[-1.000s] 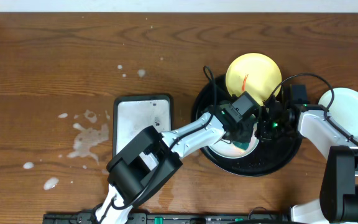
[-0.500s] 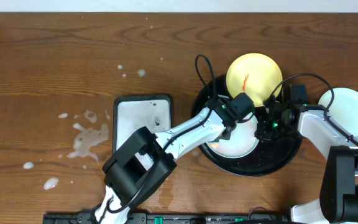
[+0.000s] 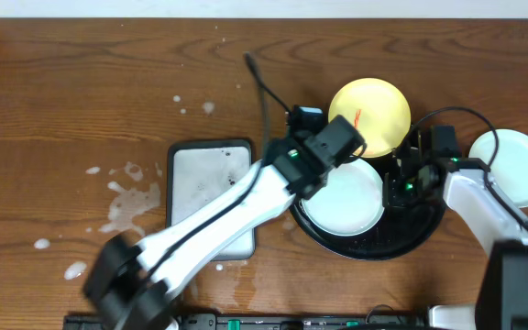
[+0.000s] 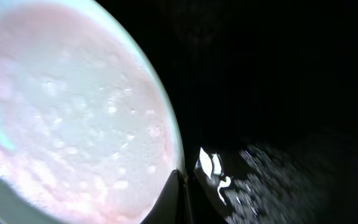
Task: Clean dirty plates on tray and stack at the side
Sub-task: 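Return the sponge to the soapy tray with the left gripper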
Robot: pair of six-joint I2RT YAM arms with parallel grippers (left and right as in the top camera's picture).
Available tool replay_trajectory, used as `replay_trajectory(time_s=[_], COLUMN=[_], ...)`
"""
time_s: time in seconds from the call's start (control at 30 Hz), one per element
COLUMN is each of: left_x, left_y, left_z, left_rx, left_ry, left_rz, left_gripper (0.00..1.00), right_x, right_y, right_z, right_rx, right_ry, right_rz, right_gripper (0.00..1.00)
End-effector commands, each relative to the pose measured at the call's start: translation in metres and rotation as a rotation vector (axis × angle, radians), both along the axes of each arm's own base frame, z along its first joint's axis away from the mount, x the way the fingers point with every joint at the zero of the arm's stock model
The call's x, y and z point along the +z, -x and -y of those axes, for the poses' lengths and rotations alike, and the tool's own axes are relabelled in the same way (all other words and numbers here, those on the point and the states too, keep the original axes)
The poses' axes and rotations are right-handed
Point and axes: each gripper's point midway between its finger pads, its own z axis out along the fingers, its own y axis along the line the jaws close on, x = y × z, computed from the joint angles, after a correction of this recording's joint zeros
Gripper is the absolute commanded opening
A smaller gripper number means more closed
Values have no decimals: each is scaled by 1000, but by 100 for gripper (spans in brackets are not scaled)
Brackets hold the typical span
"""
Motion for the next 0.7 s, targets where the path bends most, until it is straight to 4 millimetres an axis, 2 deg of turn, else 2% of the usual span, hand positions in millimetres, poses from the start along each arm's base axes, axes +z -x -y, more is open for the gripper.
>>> replay_trajectory(time_s=[0.0,0.13,0.27,0.3,0.4,0.5,0.6,0.67], left_x=[32,35,11,4,-26,-53,-62,-63], left_y=[8,24,32,33,37,39,38,35], left_z=[-27,-74,-107,-112,-122,-122,-130,-131], left_rx=[37,96,151,162,192,185,223,205], left_ry=[12,-75,-154,-165,-154,-83,-33,1], left_rz=[26,-47,-128,-141,-205,-277,-314,-337], left_gripper=[8,15,17,17,17,17,17,17], right_x=[22,47,60,60,53,42,26,13], right_y=[-2,-1,5,6,8,4,-2,-6], right_z=[12,16,6,4,1,-9,-20,-17], right_rx=[-20,-25,-4,0,11,54,100,97], right_ry=[78,128,107,100,77,30,-24,-9], right_rz=[78,157,187,182,150,132,105,83], right_gripper=[1,1,1,3,24,32,36,36])
